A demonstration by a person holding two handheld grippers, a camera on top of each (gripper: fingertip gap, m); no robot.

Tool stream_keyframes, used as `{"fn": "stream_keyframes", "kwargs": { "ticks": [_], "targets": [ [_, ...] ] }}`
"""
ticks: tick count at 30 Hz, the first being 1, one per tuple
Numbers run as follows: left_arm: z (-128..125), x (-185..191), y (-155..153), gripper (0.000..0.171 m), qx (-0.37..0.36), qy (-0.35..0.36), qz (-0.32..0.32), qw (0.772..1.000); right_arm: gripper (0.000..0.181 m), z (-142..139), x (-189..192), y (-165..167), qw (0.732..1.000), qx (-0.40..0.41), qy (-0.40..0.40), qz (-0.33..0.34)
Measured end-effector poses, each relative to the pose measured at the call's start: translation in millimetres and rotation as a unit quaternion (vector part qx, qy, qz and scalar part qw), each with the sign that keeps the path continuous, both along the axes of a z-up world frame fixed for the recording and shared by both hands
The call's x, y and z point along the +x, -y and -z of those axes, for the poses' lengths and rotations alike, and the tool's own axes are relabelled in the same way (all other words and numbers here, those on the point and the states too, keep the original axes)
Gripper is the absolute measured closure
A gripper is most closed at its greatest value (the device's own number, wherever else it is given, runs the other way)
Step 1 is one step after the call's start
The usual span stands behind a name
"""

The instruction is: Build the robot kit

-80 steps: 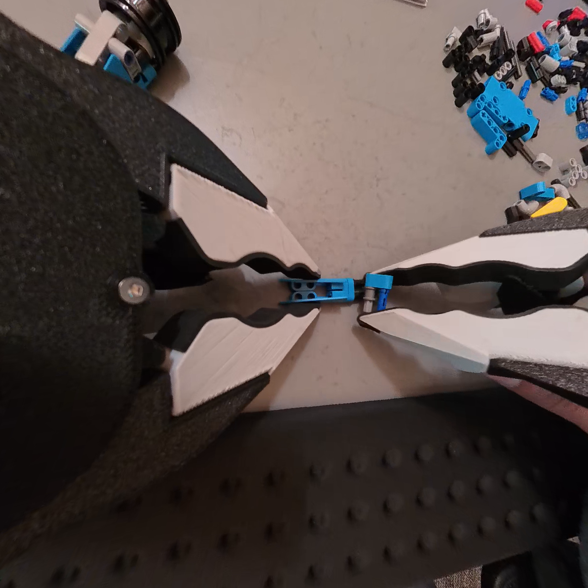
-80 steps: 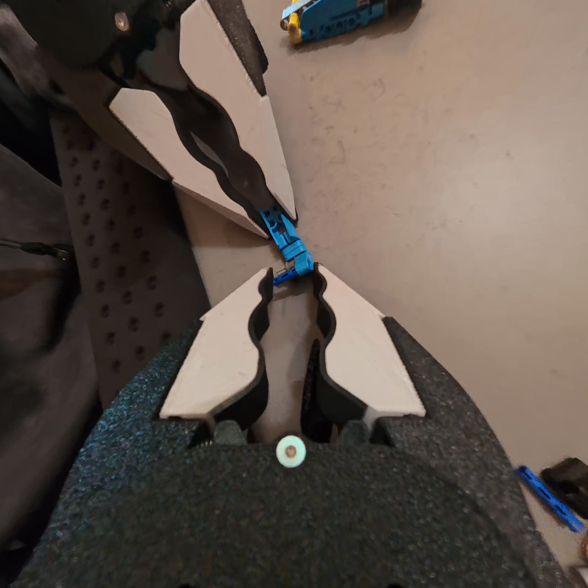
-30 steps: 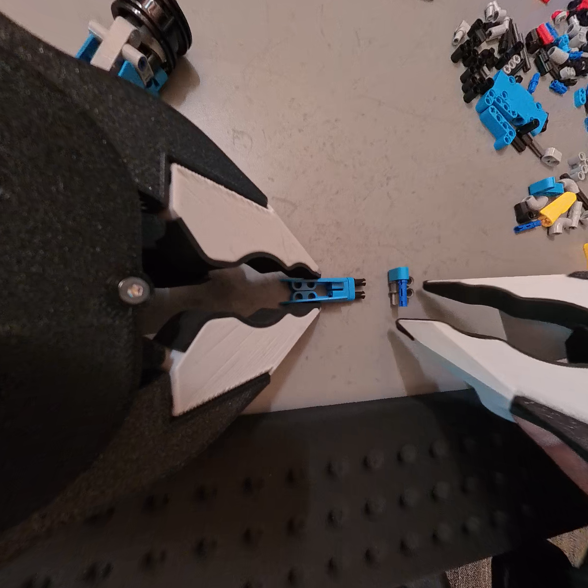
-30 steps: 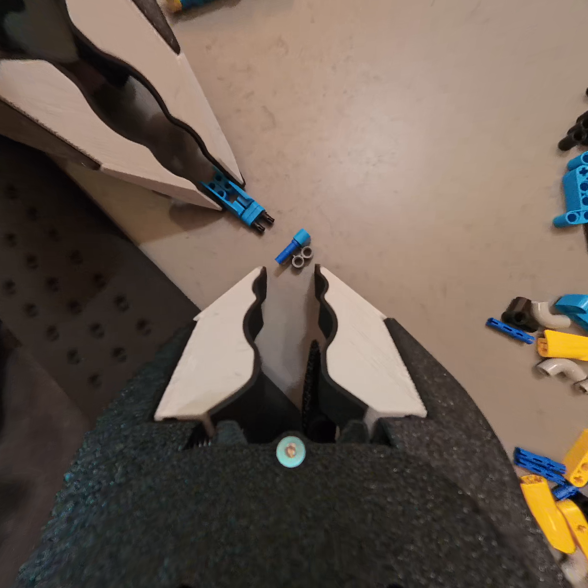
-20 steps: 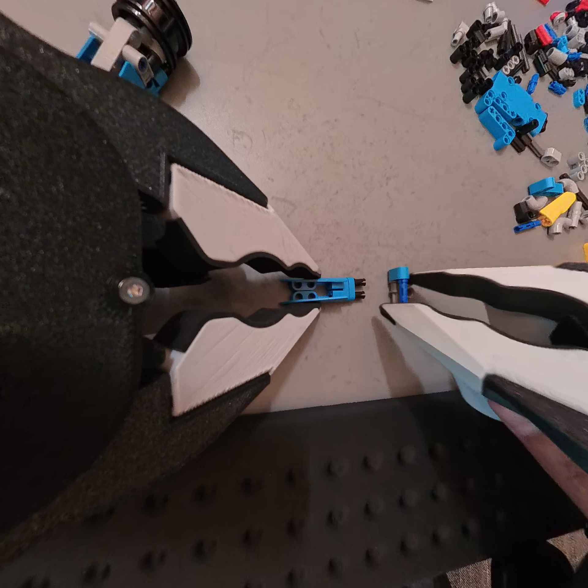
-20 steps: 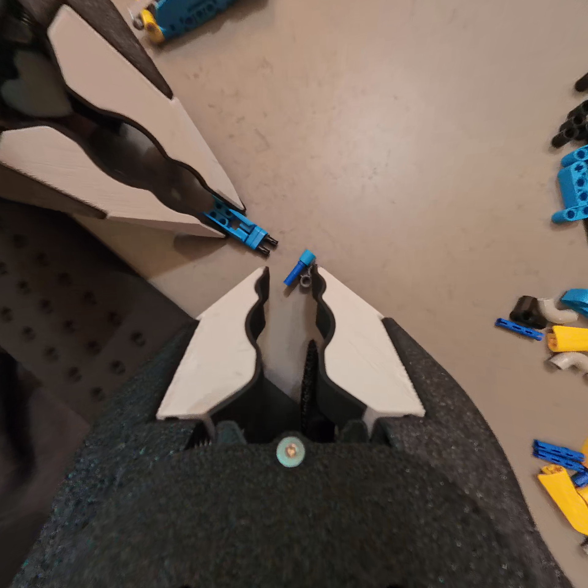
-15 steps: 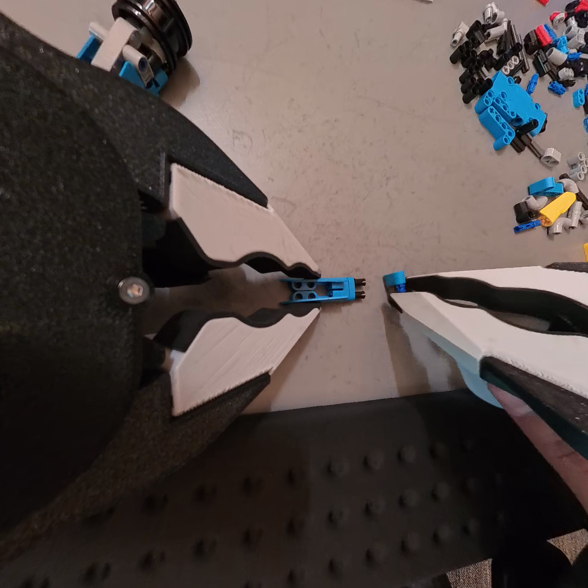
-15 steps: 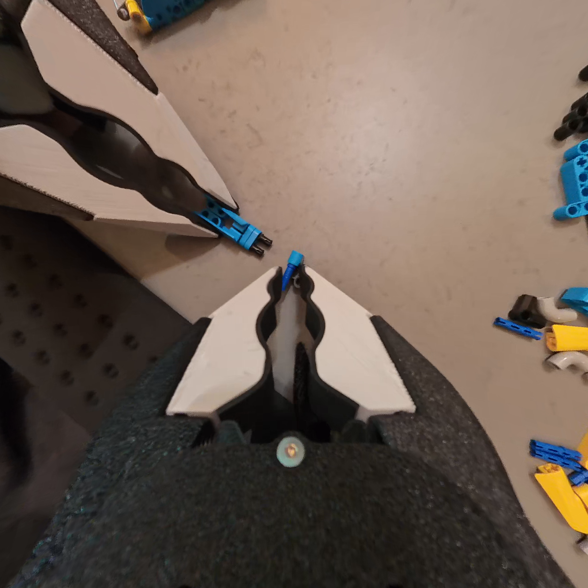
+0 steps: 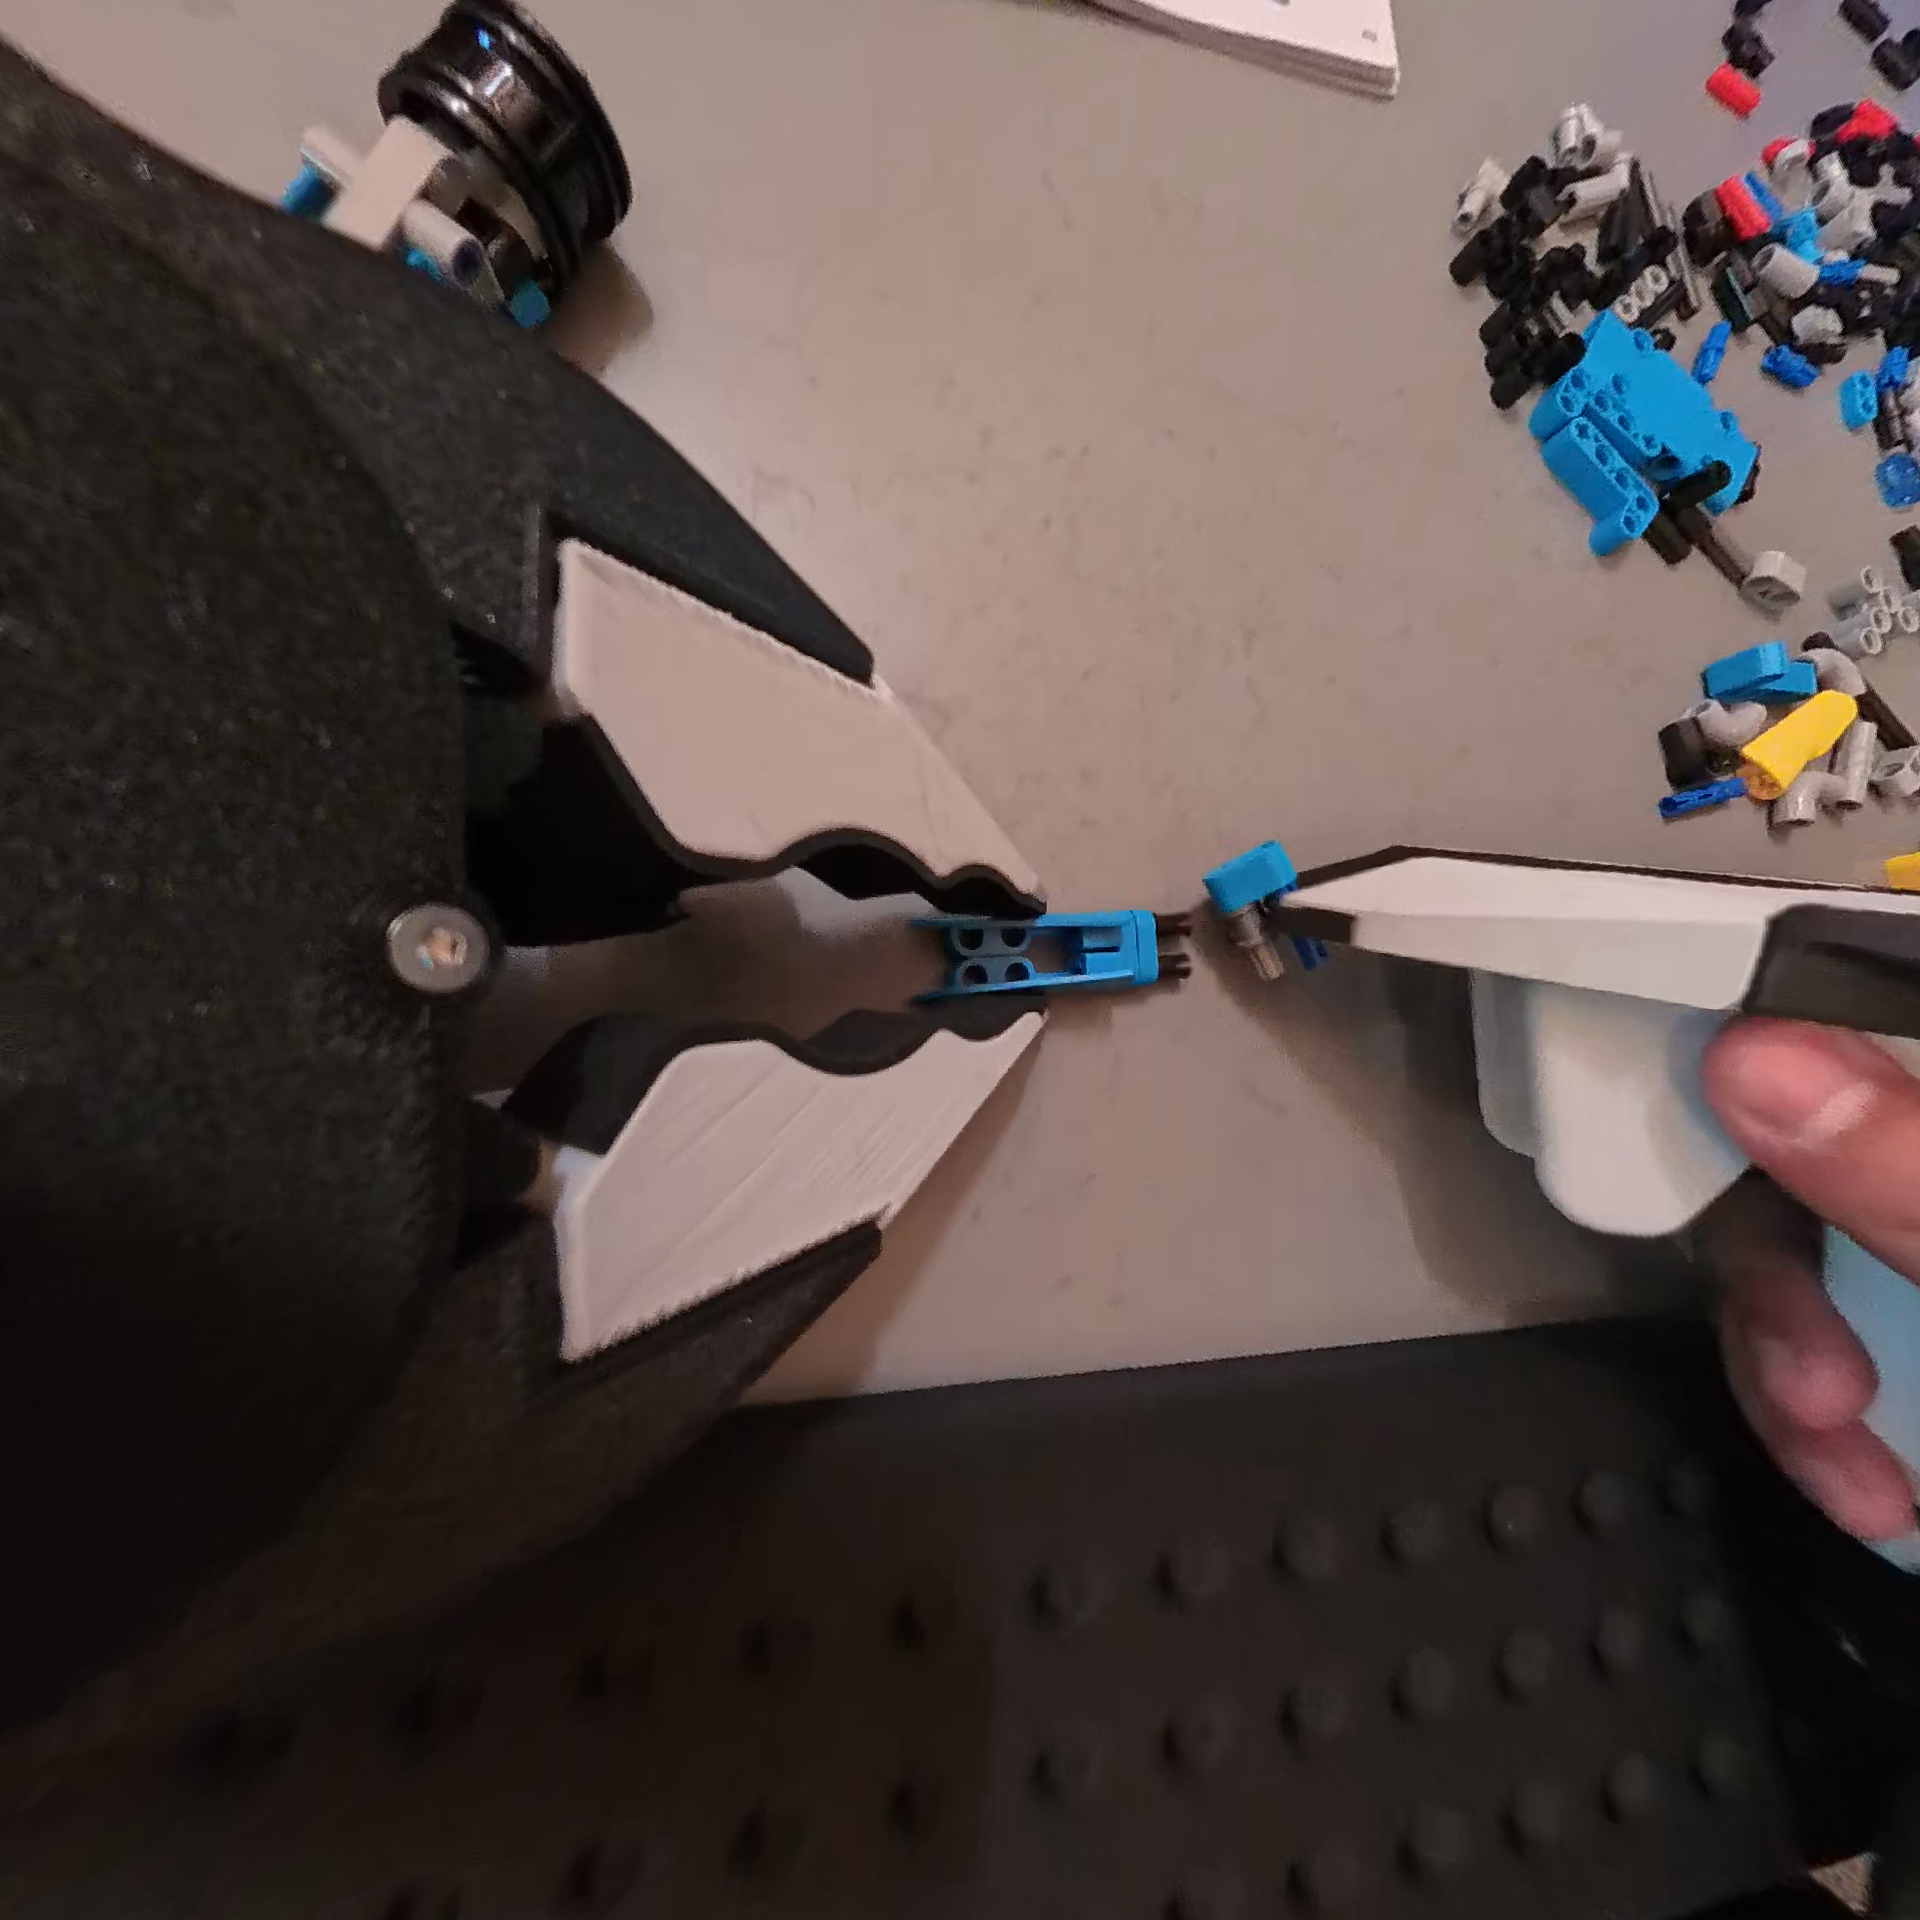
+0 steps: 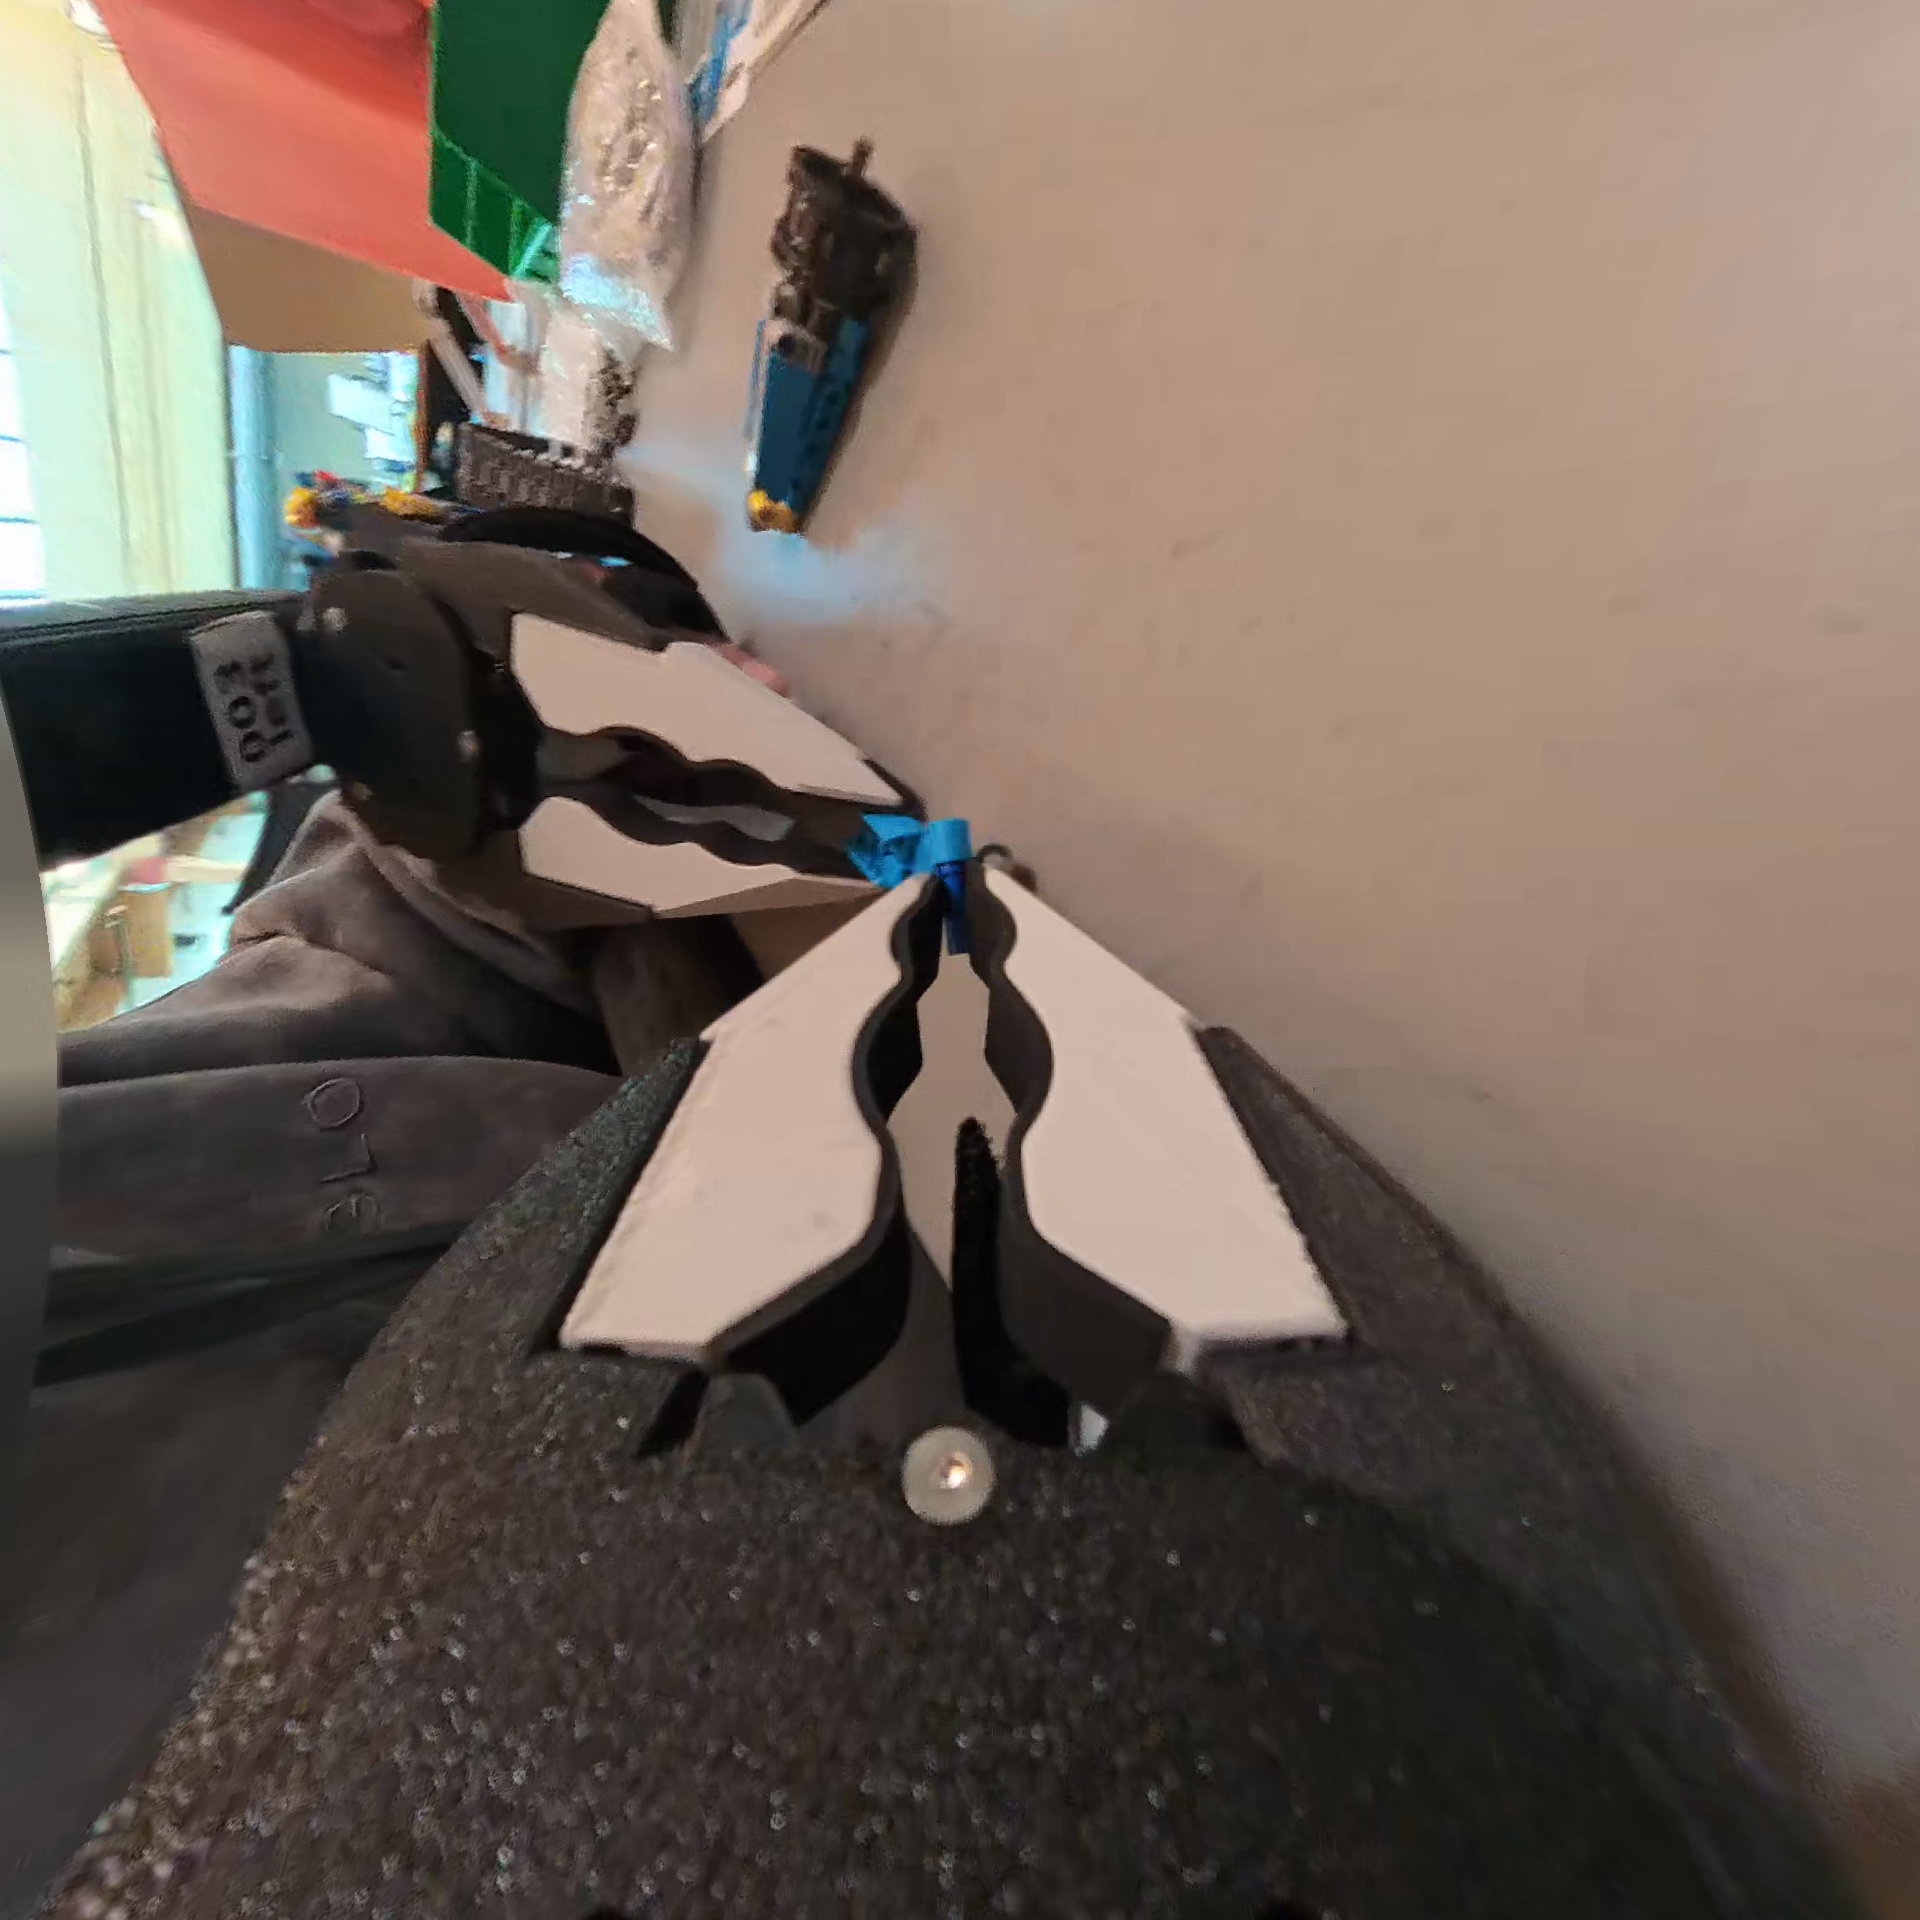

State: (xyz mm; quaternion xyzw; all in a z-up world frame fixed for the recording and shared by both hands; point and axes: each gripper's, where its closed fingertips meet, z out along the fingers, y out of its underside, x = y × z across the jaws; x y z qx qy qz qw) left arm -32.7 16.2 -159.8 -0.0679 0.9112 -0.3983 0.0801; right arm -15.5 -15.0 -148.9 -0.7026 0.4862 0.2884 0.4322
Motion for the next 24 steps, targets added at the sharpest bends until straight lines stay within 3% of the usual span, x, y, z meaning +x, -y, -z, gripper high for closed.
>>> {"fn": "stream_keyframes", "kwargs": {
  "ticks": [13, 24],
  "targets": [
    [0.2, 6.2, 5.0, 0.157, 0.000, -0.003, -0.042, 0.999, 0.177, 5.3, 1.2, 1.8, 0.988, 0.045, -0.130, 0.063],
    [-0.1, 5.8, 4.9, 0.158, -0.002, -0.008, -0.030, 1.000, 0.177, 4.7, 0.9, -1.1, 0.995, 0.034, -0.094, -0.009]
  ]
}}
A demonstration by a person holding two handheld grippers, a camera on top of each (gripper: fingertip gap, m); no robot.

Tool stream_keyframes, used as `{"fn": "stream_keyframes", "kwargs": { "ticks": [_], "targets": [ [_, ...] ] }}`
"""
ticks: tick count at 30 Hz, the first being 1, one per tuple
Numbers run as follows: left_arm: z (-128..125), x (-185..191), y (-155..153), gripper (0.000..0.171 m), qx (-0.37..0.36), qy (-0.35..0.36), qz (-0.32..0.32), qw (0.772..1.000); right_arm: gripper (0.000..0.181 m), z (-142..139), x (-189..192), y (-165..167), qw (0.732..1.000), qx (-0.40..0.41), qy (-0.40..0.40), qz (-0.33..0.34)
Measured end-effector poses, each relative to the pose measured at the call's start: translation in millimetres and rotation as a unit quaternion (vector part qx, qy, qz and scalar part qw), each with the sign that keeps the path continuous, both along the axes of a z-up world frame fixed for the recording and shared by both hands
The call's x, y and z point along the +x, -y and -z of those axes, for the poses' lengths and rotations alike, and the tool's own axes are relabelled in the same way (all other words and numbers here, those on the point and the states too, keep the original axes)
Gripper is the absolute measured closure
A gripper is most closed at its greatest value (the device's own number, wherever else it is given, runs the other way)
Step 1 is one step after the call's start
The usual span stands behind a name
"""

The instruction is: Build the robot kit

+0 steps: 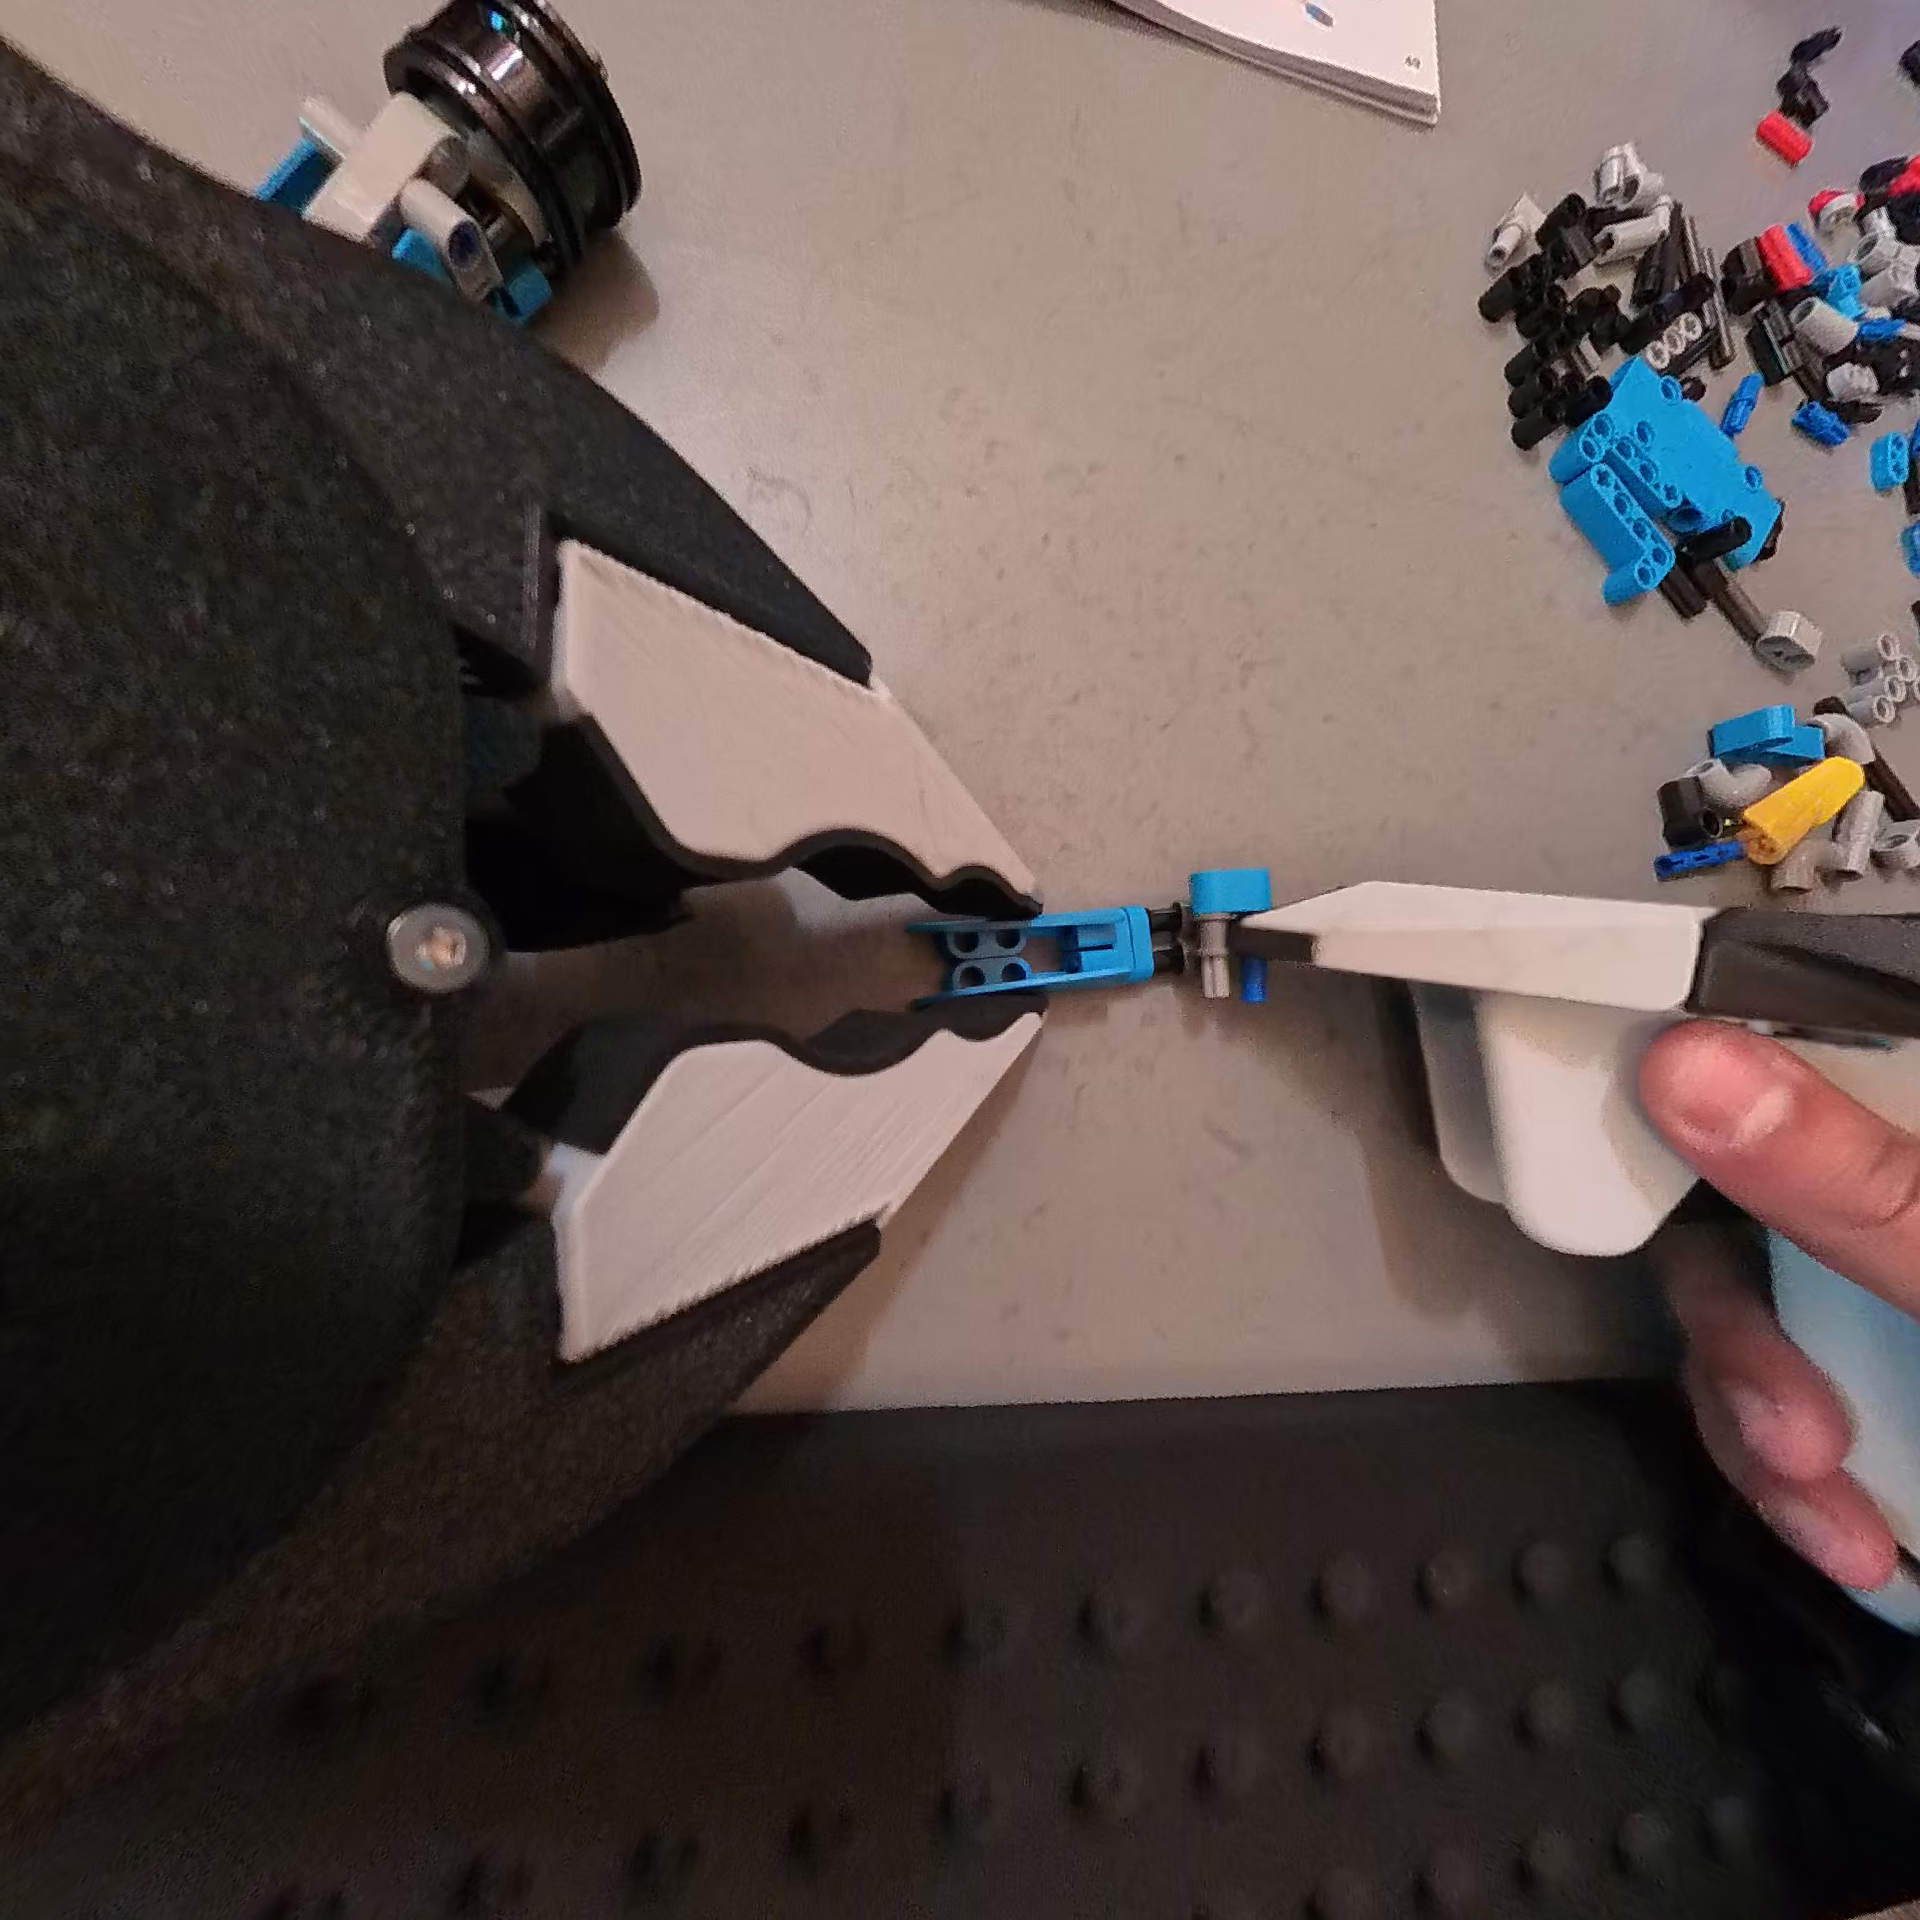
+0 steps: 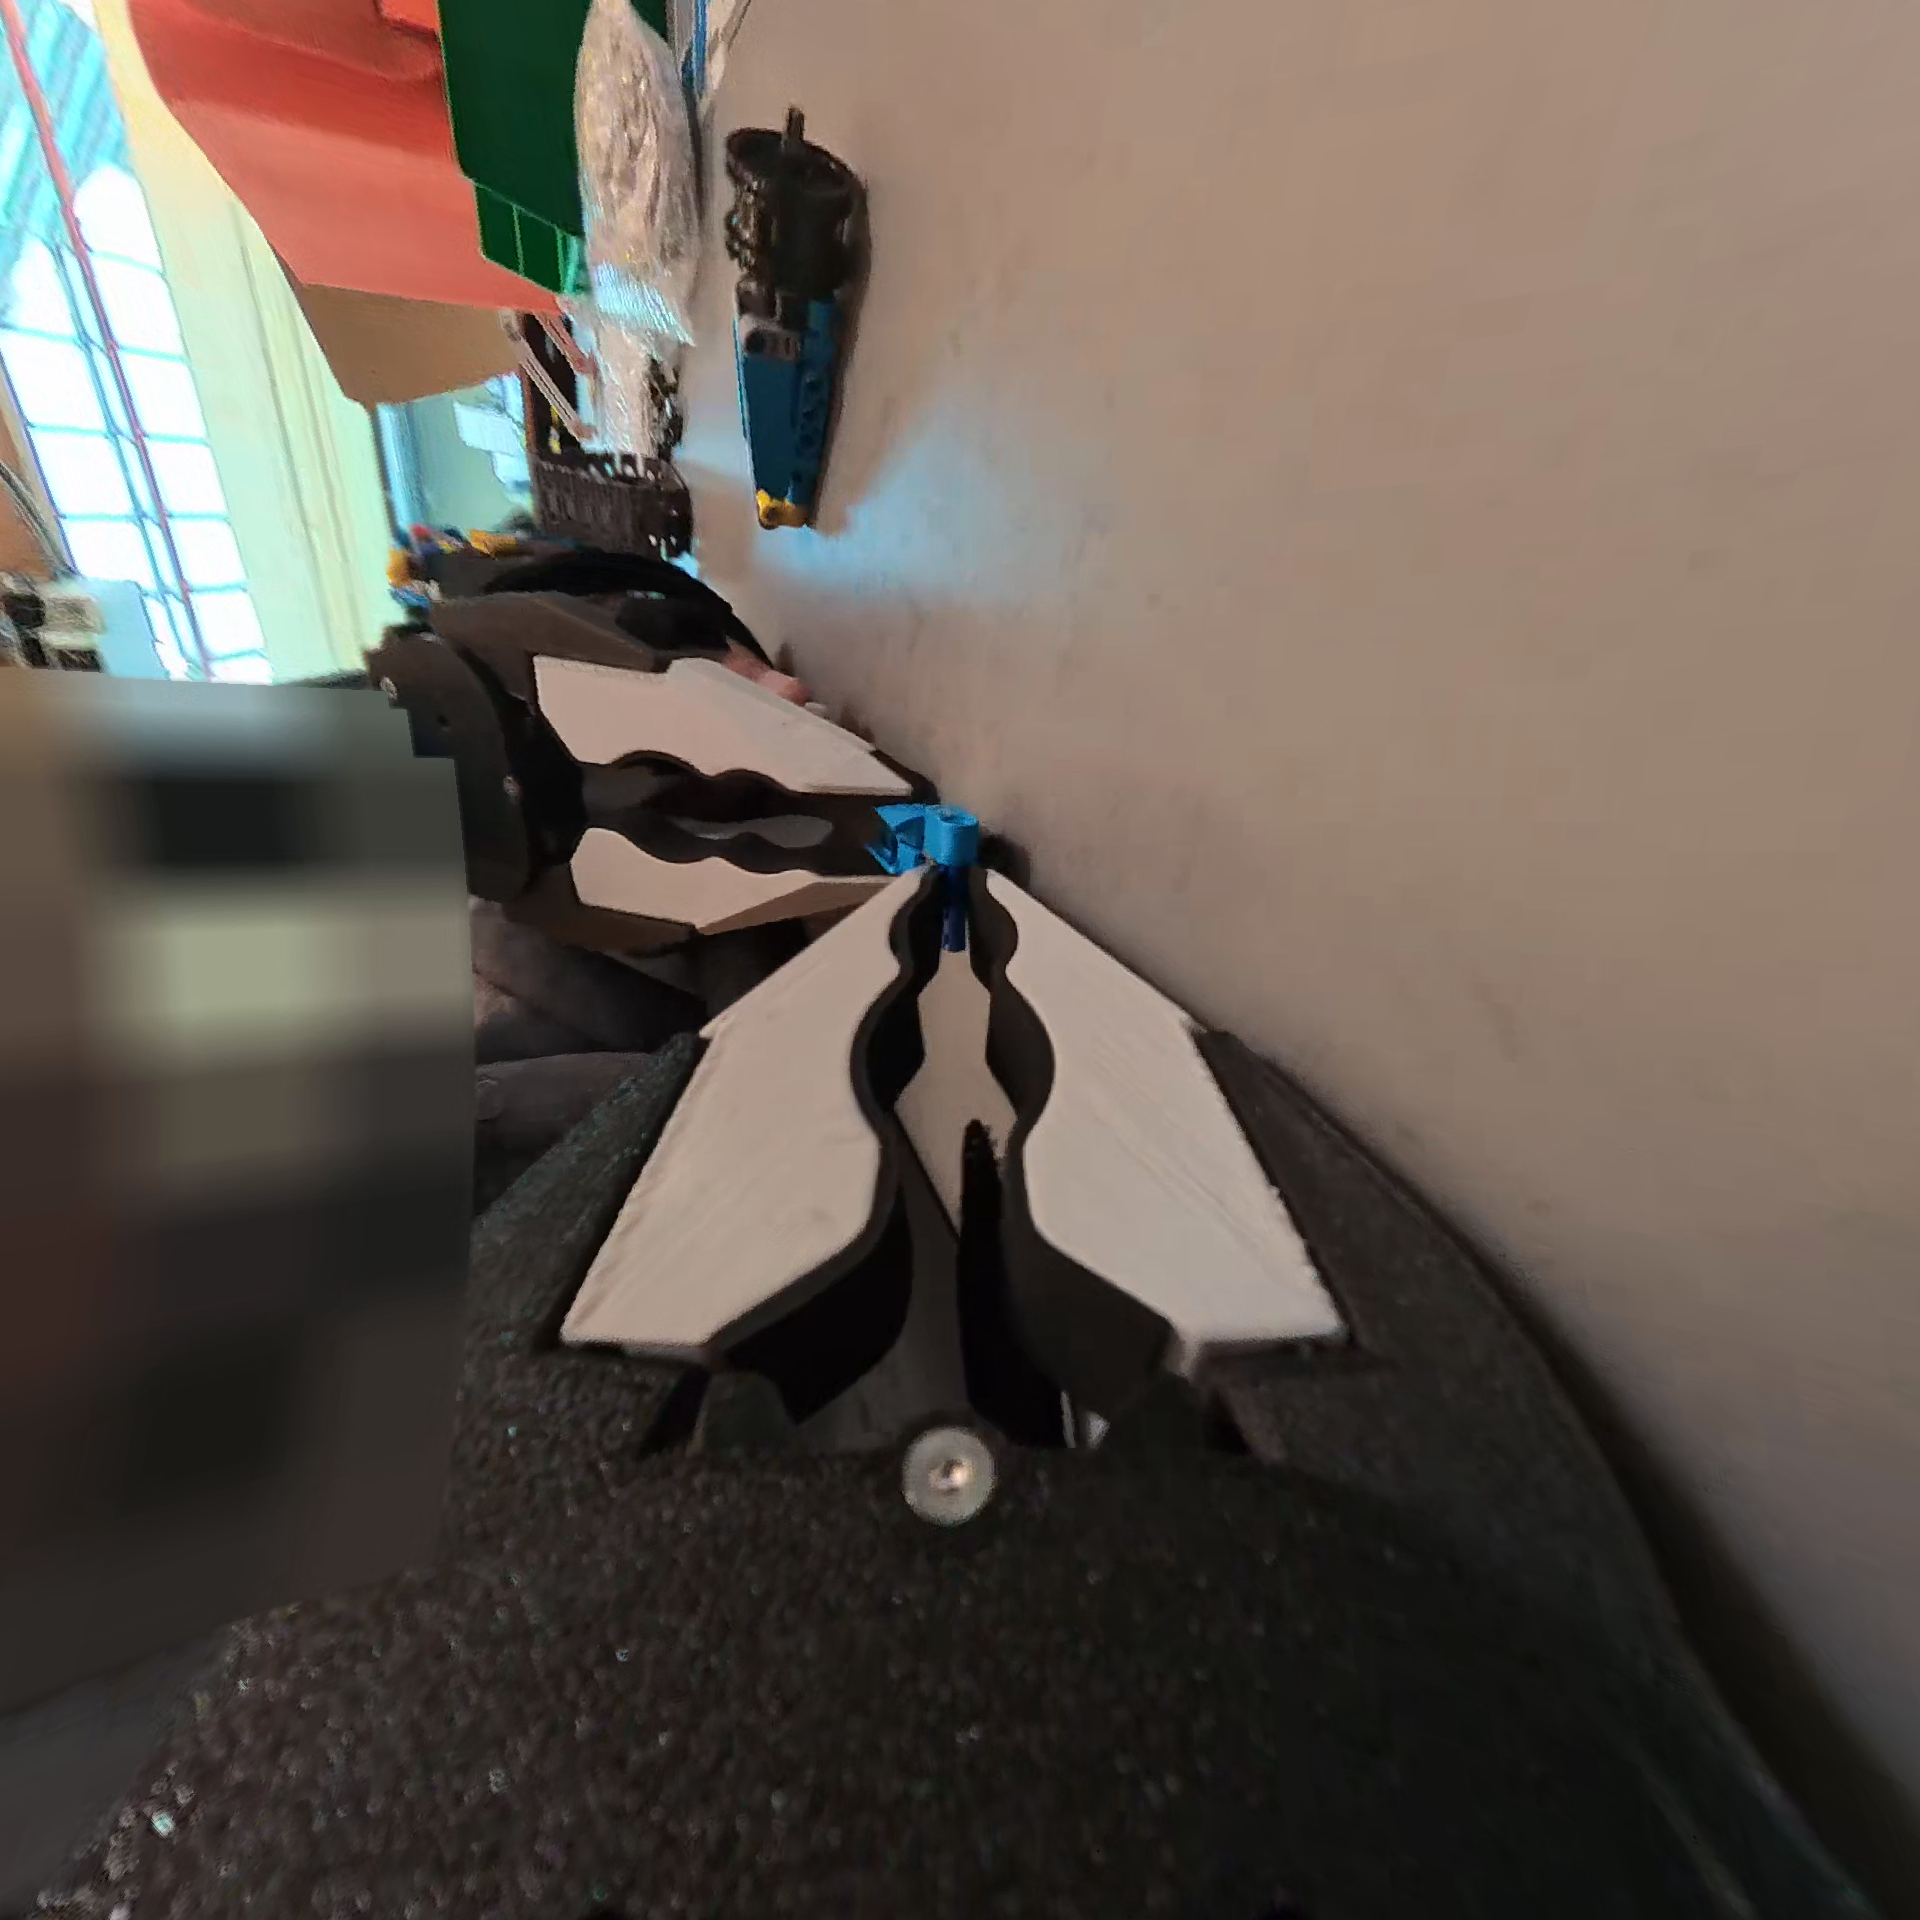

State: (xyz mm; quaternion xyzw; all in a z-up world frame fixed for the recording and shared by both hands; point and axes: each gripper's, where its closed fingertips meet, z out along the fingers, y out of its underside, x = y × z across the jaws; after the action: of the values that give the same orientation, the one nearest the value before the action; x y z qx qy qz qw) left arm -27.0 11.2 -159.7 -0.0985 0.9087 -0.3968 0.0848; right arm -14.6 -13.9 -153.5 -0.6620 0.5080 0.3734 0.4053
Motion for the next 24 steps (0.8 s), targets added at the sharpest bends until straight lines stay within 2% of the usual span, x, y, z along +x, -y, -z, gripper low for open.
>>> {"fn": "stream_keyframes", "kwargs": {
  "ticks": [4, 16, 20, 24],
  "targets": [
    [0.0, -0.1, 0.1, 0.158, -0.001, -0.003, 0.002, 1.000, 0.177, -2.9, -4.1, -3.1, 0.997, -0.004, 0.051, -0.051],
    [0.0, -0.6, 1.4, 0.158, -0.002, -0.008, 0.026, 1.000, 0.178, -0.9, 0.0, -2.1, 0.996, 0.019, -0.013, -0.090],
    [0.1, -0.2, 1.8, 0.159, 0.001, 0.000, 0.022, 1.000, 0.178, -1.1, 0.0, -2.4, 0.996, 0.019, -0.009, -0.090],
    [-0.1, 1.0, 2.6, 0.159, 0.001, 0.003, 0.000, 1.000, 0.178, -1.2, -2.0, -1.5, 0.998, 0.019, -0.004, -0.052]
  ]
}}
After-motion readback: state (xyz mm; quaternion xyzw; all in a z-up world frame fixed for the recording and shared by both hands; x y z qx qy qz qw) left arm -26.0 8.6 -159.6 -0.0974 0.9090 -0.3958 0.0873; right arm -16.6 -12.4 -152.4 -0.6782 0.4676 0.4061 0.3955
